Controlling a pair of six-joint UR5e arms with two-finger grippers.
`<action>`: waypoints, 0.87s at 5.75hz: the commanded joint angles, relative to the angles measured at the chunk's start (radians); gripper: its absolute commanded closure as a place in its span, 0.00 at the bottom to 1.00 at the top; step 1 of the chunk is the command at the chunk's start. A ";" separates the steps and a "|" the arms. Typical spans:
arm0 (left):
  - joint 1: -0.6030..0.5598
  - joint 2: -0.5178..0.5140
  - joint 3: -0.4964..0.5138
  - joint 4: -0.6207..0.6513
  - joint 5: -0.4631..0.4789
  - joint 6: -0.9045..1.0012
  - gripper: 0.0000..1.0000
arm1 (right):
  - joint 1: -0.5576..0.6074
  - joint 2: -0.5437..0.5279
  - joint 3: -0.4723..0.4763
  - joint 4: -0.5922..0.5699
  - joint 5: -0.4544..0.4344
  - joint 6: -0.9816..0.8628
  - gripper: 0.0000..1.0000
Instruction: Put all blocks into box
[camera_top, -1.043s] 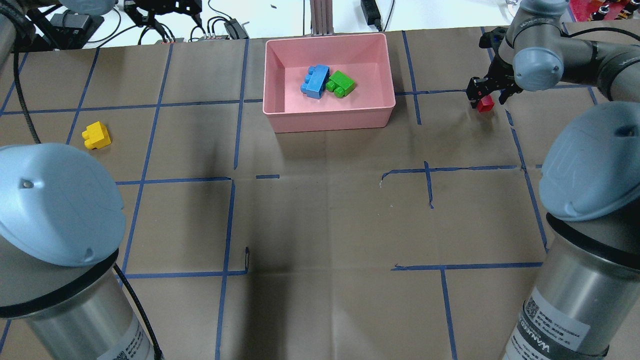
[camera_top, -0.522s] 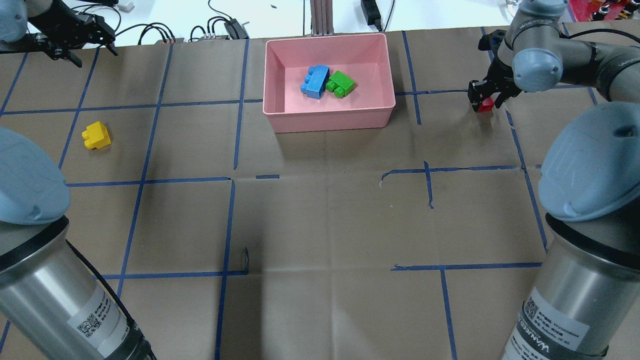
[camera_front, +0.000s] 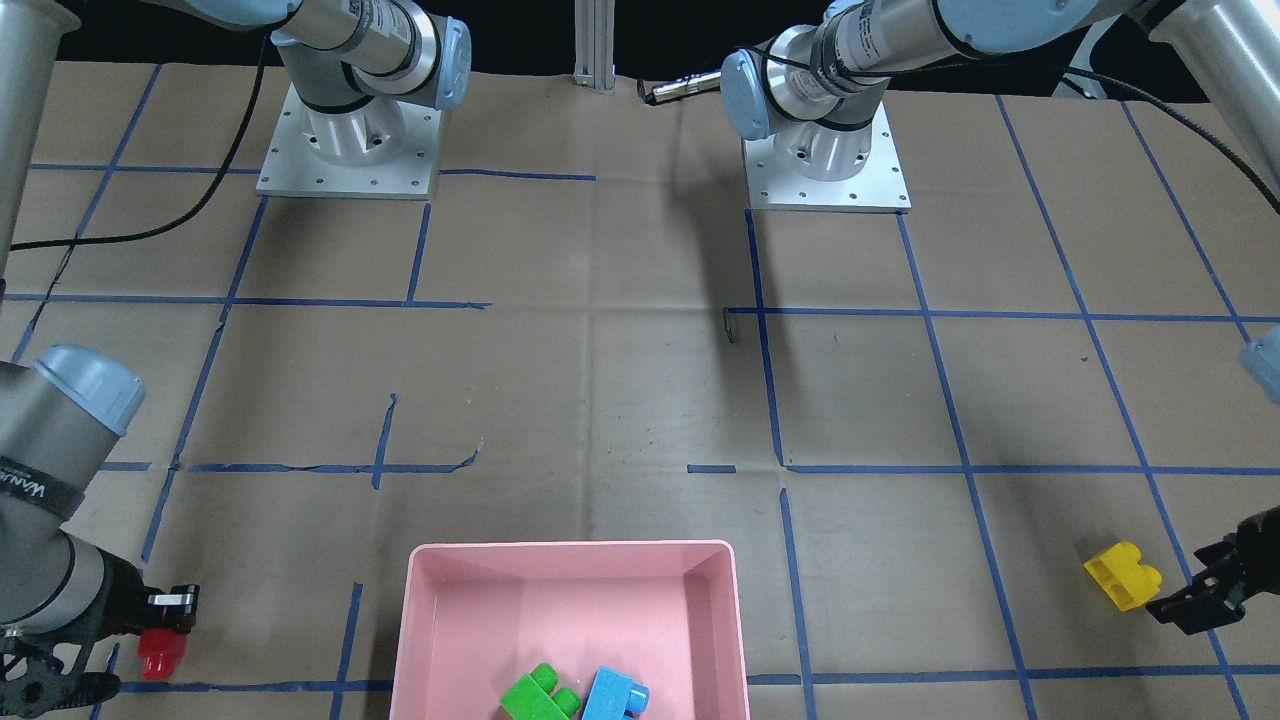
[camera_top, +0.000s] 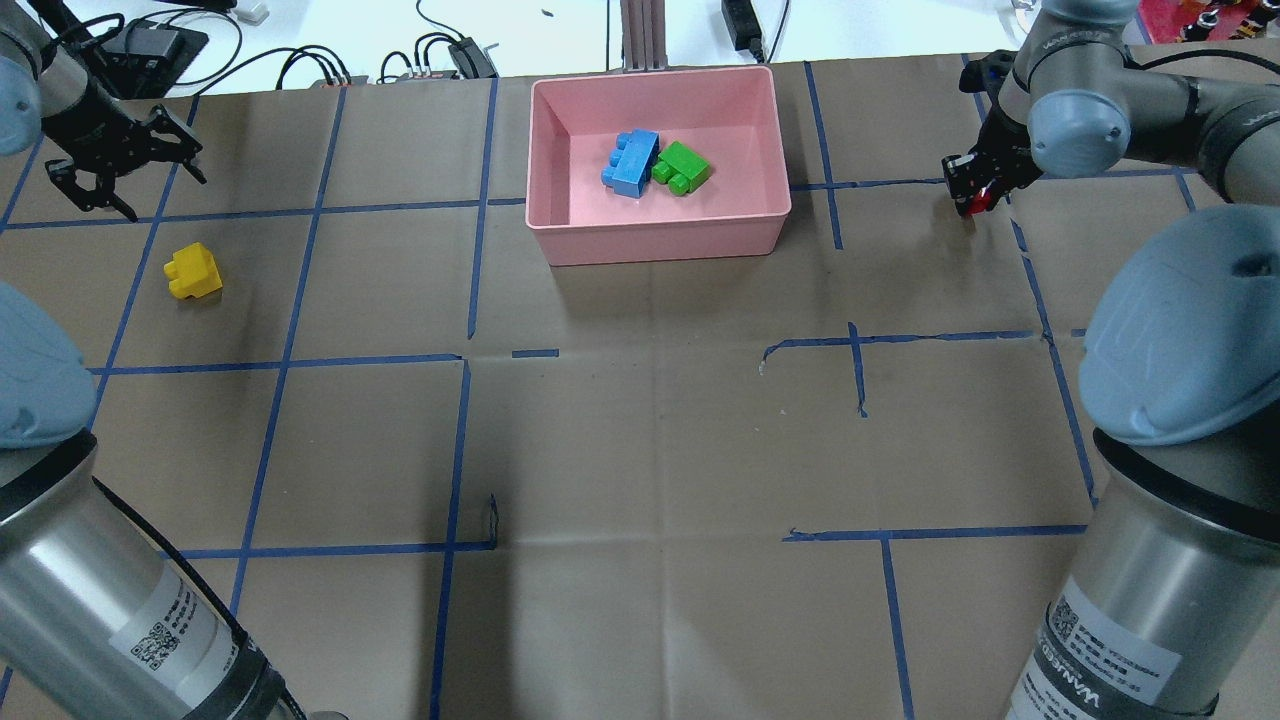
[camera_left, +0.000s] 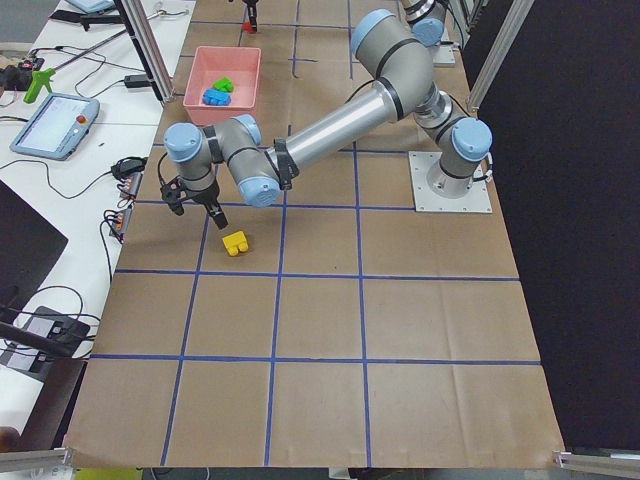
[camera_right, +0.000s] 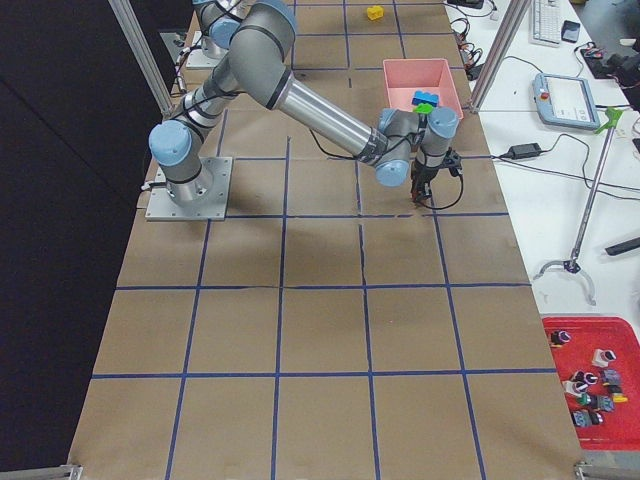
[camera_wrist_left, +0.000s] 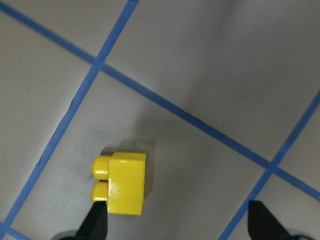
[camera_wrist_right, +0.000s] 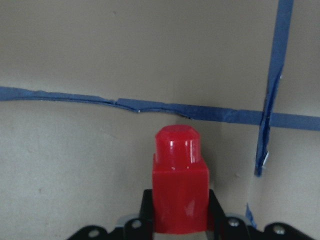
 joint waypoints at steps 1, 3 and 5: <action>0.038 -0.007 -0.081 0.094 0.000 -0.004 0.00 | 0.061 -0.009 -0.107 0.032 -0.026 -0.006 0.95; 0.046 -0.018 -0.168 0.197 -0.004 -0.009 0.00 | 0.184 -0.114 -0.133 0.074 -0.028 0.031 0.95; 0.046 -0.032 -0.203 0.274 -0.009 -0.008 0.00 | 0.357 -0.152 -0.145 0.021 0.112 0.266 0.95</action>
